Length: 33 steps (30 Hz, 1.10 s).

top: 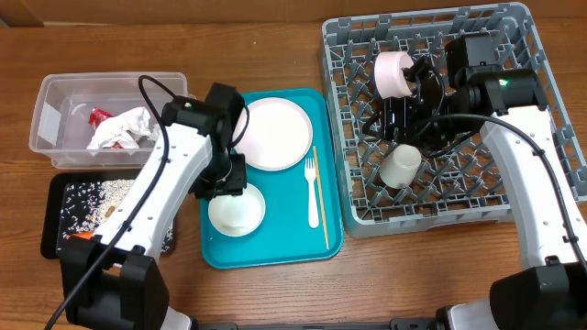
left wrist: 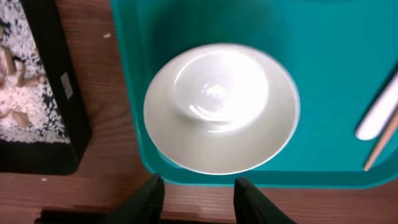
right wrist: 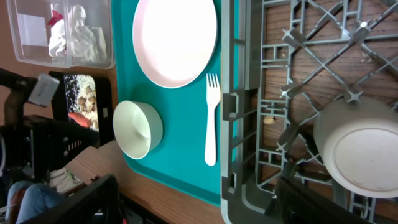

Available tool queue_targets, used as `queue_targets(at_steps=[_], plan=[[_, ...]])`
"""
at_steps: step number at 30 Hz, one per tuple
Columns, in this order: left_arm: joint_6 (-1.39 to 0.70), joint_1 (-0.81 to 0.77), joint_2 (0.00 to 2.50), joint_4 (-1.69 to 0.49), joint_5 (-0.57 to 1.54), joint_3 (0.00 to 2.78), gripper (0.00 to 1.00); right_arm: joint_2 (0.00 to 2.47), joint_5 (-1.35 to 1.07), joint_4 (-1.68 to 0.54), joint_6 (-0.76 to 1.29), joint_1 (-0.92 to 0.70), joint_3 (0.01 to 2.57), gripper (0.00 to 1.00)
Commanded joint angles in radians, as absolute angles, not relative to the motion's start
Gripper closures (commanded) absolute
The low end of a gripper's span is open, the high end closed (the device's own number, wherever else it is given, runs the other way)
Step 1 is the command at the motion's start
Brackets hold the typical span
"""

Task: Sort waste into correct bins and load items into the dishwasher

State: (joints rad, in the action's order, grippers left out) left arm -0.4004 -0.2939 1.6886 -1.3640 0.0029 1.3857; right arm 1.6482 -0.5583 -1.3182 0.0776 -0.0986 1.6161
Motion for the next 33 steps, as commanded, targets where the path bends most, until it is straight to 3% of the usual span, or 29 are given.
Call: queue_targets(at_steps=[1,20,33], plan=[[-0.456,-0.292,1.687,-1.348,-0.061,1.318,0.61,1.631,-0.550,-1.314,0.071,-0.096,1.621,0.16],[-0.480,-0.267,1.687,-1.066,-0.057,1.029,0.58,1.631,-0.550,-1.322,0.048,-0.096,1.621,0.16],[-0.460,-0.267,1.684,-1.071,-0.051,1.077,0.62,1.631,-0.550,-1.322,0.049,-0.096,1.621,0.16]])
